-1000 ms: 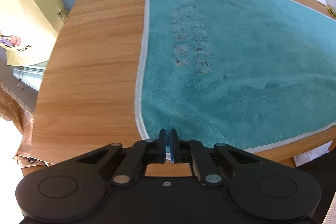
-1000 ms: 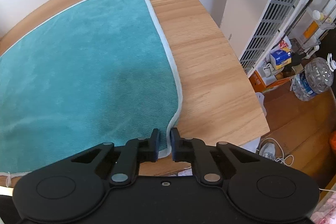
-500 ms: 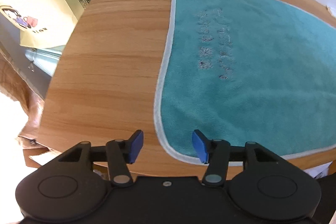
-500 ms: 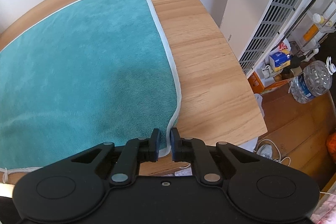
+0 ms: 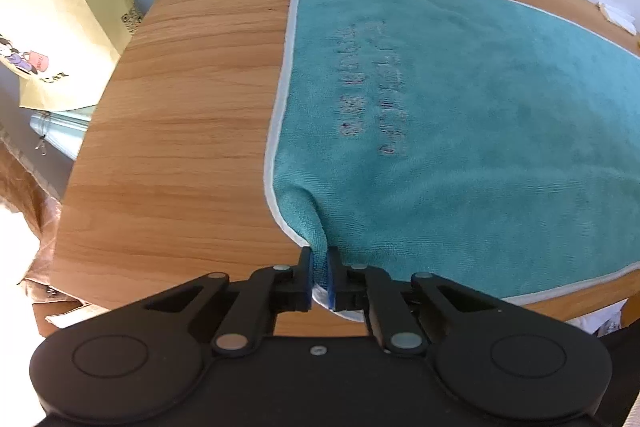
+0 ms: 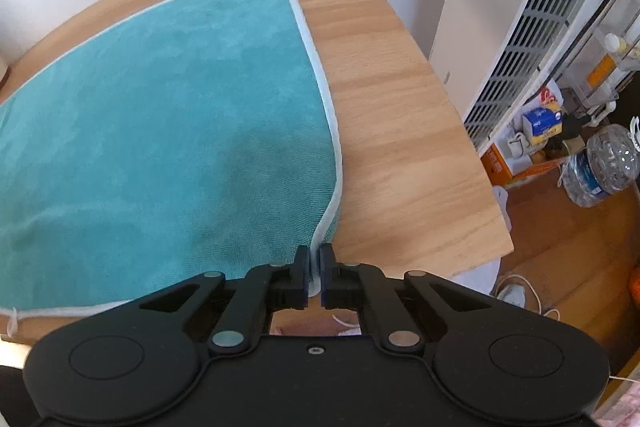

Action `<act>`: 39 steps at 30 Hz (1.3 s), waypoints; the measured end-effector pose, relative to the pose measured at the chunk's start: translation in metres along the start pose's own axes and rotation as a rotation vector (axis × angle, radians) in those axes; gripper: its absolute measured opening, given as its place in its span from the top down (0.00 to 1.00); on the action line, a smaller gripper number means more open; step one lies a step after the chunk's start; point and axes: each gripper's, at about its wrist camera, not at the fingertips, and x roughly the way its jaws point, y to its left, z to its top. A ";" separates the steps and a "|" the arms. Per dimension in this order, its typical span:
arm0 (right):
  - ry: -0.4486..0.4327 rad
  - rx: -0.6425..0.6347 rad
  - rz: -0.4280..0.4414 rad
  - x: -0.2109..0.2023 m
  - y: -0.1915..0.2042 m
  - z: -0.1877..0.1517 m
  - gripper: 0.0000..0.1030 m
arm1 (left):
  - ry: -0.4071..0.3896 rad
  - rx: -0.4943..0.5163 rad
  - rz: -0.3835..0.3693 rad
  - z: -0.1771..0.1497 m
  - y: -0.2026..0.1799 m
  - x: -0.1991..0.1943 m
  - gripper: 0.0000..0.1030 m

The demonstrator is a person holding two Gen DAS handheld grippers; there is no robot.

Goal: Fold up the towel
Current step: 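Close both grippers on the teal towel's piped edge, then lift the piped edge with both grippers and fold it over the towel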

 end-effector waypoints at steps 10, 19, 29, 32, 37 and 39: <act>0.022 -0.001 -0.019 -0.011 0.005 -0.017 0.96 | 0.036 0.027 0.000 -0.002 -0.004 -0.014 0.95; -0.044 0.079 0.039 -0.026 -0.002 0.014 0.96 | 0.008 -0.028 -0.010 0.031 0.008 -0.022 0.94; -0.126 0.137 0.120 -0.023 0.006 0.081 0.96 | -0.063 -0.079 -0.019 0.096 0.013 -0.021 0.94; -0.144 0.146 0.117 -0.016 0.009 0.099 0.96 | -0.101 -0.070 -0.012 0.117 0.006 -0.017 0.94; -0.168 0.171 0.127 -0.002 0.014 0.126 0.96 | -0.124 -0.082 -0.001 0.145 -0.006 -0.003 0.94; -0.172 0.179 0.132 0.006 0.018 0.140 0.96 | -0.124 -0.084 0.001 0.152 -0.008 0.005 0.94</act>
